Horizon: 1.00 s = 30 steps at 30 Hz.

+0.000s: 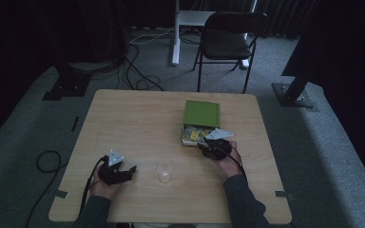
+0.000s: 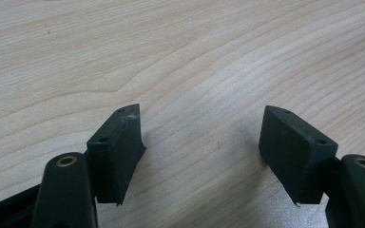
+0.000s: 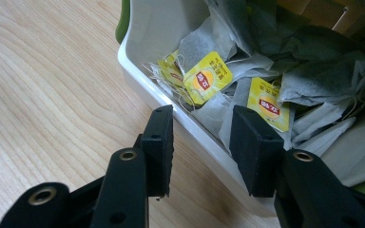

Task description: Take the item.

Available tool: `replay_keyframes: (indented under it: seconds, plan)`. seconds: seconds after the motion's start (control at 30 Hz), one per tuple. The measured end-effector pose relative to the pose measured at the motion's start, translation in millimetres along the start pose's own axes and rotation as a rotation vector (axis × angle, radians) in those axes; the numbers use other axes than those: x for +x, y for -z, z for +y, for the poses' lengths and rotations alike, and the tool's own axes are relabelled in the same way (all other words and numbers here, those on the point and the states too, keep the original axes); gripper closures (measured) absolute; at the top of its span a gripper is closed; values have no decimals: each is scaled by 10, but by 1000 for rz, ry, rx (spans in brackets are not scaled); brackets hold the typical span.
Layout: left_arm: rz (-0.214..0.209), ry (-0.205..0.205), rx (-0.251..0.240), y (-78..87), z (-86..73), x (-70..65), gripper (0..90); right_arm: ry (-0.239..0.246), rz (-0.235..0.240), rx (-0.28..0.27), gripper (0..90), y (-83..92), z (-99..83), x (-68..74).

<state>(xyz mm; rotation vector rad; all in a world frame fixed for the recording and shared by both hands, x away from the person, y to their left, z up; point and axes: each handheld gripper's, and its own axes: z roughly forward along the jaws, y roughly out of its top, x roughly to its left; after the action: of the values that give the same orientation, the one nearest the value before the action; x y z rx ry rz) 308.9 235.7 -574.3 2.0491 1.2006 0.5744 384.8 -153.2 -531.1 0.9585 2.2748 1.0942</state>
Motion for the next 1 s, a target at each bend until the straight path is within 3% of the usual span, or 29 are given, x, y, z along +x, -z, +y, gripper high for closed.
replay_keyframes:
  seconds: [0.57, 1.0]
  plan:
    - [1, 0, 0, 0, 0, 0, 321, 16, 26, 4, 631, 71, -29, 29]
    - [1, -1, 0, 0, -1, 0, 321, 30, 43, -6, 618, 192, -117, 134]
